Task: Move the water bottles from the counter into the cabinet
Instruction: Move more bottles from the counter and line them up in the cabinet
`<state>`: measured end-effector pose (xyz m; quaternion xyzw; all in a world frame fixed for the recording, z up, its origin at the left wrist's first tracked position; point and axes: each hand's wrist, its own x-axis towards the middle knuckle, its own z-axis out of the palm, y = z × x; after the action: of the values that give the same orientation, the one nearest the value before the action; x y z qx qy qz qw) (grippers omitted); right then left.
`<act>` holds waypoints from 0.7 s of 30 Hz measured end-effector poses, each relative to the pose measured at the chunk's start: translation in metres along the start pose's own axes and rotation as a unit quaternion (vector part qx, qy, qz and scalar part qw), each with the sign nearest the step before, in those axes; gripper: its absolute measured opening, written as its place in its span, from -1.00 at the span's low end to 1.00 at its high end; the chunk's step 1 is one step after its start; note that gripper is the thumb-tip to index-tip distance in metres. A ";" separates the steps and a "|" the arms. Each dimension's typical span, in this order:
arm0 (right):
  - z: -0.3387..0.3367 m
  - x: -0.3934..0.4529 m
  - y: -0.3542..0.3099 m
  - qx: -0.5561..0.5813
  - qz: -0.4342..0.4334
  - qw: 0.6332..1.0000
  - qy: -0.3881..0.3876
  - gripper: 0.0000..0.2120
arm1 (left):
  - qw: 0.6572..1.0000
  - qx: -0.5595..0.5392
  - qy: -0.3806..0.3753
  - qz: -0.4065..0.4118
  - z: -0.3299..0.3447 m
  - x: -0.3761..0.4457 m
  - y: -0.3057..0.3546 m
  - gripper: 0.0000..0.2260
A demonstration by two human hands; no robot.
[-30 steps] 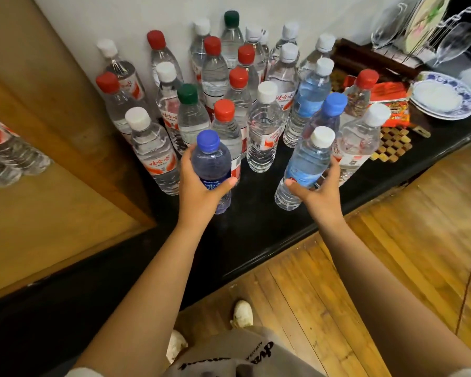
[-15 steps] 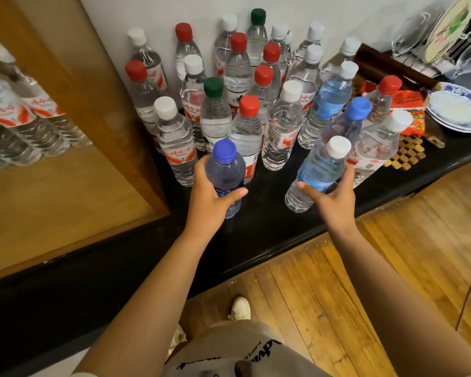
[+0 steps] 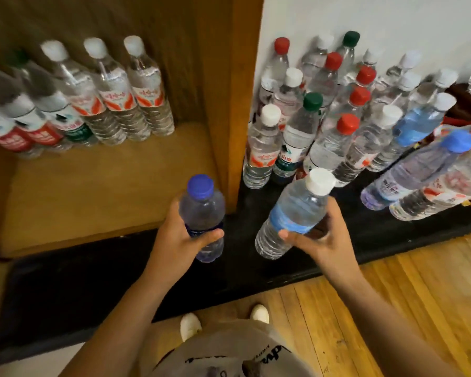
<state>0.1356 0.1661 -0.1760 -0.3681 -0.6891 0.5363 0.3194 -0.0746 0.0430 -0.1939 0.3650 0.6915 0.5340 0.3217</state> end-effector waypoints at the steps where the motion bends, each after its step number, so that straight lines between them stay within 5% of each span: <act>1: 0.013 0.002 -0.006 -0.003 -0.008 1.000 -0.022 -0.38 | 1.000 -0.006 0.008 0.004 -0.014 0.002 0.000 -0.31; 7: 0.094 0.024 -0.032 -0.004 -0.035 0.994 -0.107 -0.39 | 0.997 -0.029 0.062 0.042 -0.072 0.041 -0.006 -0.25; 21: 0.184 0.090 -0.020 -0.012 0.003 1.000 0.005 -0.36 | 0.995 -0.017 0.074 0.065 -0.112 0.102 -0.031 -0.34</act>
<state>-0.0689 0.1472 -0.1935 -0.3767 -0.6928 0.5271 0.3168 -0.2268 0.0681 -0.2048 0.3634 0.6792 0.5907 0.2403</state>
